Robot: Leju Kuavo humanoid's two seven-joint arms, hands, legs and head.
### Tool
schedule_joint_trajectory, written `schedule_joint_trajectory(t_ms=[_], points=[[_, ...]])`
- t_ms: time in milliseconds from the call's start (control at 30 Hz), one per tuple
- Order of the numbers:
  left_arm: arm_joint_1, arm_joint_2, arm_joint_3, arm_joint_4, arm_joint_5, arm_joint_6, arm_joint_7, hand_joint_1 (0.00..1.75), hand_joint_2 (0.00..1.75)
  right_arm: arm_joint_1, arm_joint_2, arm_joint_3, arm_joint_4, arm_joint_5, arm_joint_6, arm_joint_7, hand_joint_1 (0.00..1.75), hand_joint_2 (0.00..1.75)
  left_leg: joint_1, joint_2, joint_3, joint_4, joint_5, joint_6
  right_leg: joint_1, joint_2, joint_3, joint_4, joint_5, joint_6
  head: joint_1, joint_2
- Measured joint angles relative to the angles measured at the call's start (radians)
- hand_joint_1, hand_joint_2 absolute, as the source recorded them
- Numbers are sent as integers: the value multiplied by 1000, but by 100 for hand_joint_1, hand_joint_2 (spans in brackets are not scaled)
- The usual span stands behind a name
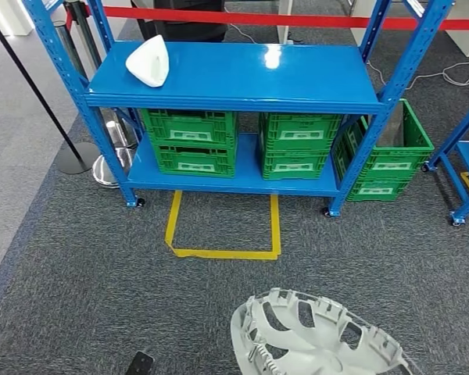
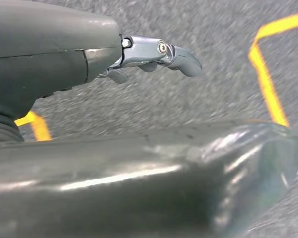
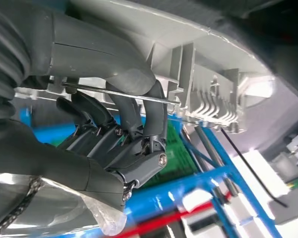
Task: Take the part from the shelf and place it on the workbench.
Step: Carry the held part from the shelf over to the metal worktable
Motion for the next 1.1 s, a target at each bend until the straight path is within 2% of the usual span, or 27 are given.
schedule_joint_trajectory(t_ms=[33,100,167,200,267,300,333,367,400,467,500,533,633,667,700,733,800,833,867,900,933,1000,1033,1100], points=[[-3,3,-2,-9,8,-4,-1,0,0,1,13,-31,1,-1,15,-7,175,175,-2,1,-1,1,1,-5,2,-1,7,-19,1,-8,0,0],[-4,8,-7,-34,29,4,-2,0,0,4,35,-79,1,-2,40,-20,175,175,-3,3,-1,-1,4,-16,3,3,5,-23,7,-25,-1,0],[2,16,-22,-83,69,28,-2,0,0,-5,62,-114,5,-4,92,-35,175,175,-1,-1,-9,18,-13,-28,-1,4,8,-29,17,-40,-2,0],[5,26,-33,-118,95,34,2,0,0,-19,78,-127,10,-6,129,-46,175,175,1,-3,-23,54,-40,-35,-3,4,7,-31,22,-47,-3,0],[11,61,-54,-208,151,12,18,0,0,-68,112,-138,33,-9,207,-66,175,175,7,-7,-73,178,-112,-47,-4,7,1,-30,30,-54,-4,0],[14,83,-62,-263,173,-10,28,0,0,-98,131,-137,49,-10,241,-74,175,175,10,-7,-97,240,-138,-50,-4,10,-3,-30,32,-55,-5,0],[17,107,-70,-322,187,-33,39,0,0,-130,151,-134,66,-10,268,-78,175,175,11,-7,-109,275,-145,-53,-4,14,-6,-29,34,-55,-5,0],[21,131,-82,-382,194,-54,49,0,0,-162,169,-130,84,-13,289,-81,175,175,12,-7,-105,273,-131,-54,-5,17,-8,-28,36,-54,-5,0],[24,155,-99,-441,195,-72,60,0,0,-193,184,-125,101,-17,306,-83,175,175,12,-9,-82,229,-99,-53,-5,20,-8,-27,37,-53,-6,0],[29,198,-142,-542,202,-93,82,0,0,-247,205,-115,129,-27,327,-86,175,175,12,-22,-16,88,-30,-49,-5,24,-9,-23,38,-48,-7,0],[33,218,-165,-586,210,-96,93,0,0,-269,212,-111,140,-32,333,-88,175,175,12,-29,8,33,-11,-46,-4,26,-13,-21,39,-44,-7,0],[39,234,-191,-622,221,-95,105,0,0,-291,216,-107,150,-38,339,-89,175,175,11,-33,19,3,-5,-43,-4,29,-17,-20,42,-38,-7,0],[57,279,-275,-700,251,-81,145,0,0,-338,227,-102,172,-57,360,-91,175,175,12,-25,14,-10,0,-29,-4,37,-31,-20,49,-19,-6,0],[59,291,-300,-718,261,-74,155,0,0,-348,231,-102,176,-60,366,-92,175,175,14,-20,12,-13,5,-22,-4,34,-39,-9,40,-15,-5,0],[60,300,-321,-735,273,-68,162,0,0,-357,235,-101,180,-60,371,-95,175,175,16,-15,9,-16,9,-15,-4,29,-56,21,20,-12,-3,0],[62,308,-341,-752,286,-64,166,0,0,-362,242,-99,184,-58,373,-99,175,175,16,-10,6,-18,12,-10,-4,22,-82,74,-11,-10,-1,0],[73,319,-378,-784,309,-62,172,0,0,-366,259,-90,189,-48,371,-109,175,175,13,0,-1,-18,15,-5,-4,16,-144,210,-73,-6,1,0],[82,325,-401,-802,315,-61,177,0,0,-365,266,-85,192,-43,369,-112,175,175,10,6,-3,-17,16,-3,-3,15,-163,255,-84,-6,1,0],[90,333,-426,-820,318,-60,185,0,0,-364,272,-80,195,-40,368,-115,175,175,7,12,-4,-17,16,-3,-3,14,-164,261,-77,-7,1,0],[96,343,-452,-838,319,-58,194,0,0,-365,277,-76,198,-39,367,-117,175,175,5,17,-4,-17,16,-3,-2,11,-144,227,-52,-11,1,0],[99,353,-476,-855,319,-56,202,0,0,-365,280,-73,200,-39,367,-118,175,175,4,23,-4,-16,16,-3,1,3,-108,158,-16,-16,1,0],[101,377,-510,-883,317,-49,218,0,0,-371,285,-71,205,-40,368,-119,175,175,0,33,-5,-13,15,-7,9,-24,-39,26,27,-26,0,0],[101,389,-523,-895,310,-44,228,0,0,-376,288,-71,208,-40,370,-120,175,175,-2,39,-7,-12,15,-10,13,-33,-21,-11,35,-31,0,0],[101,417,-549,-911,284,-29,251,0,0,-386,292,-69,214,-40,376,-120,175,175,-4,51,-10,-9,17,-18,17,-28,-18,-24,37,-40,0,0]])
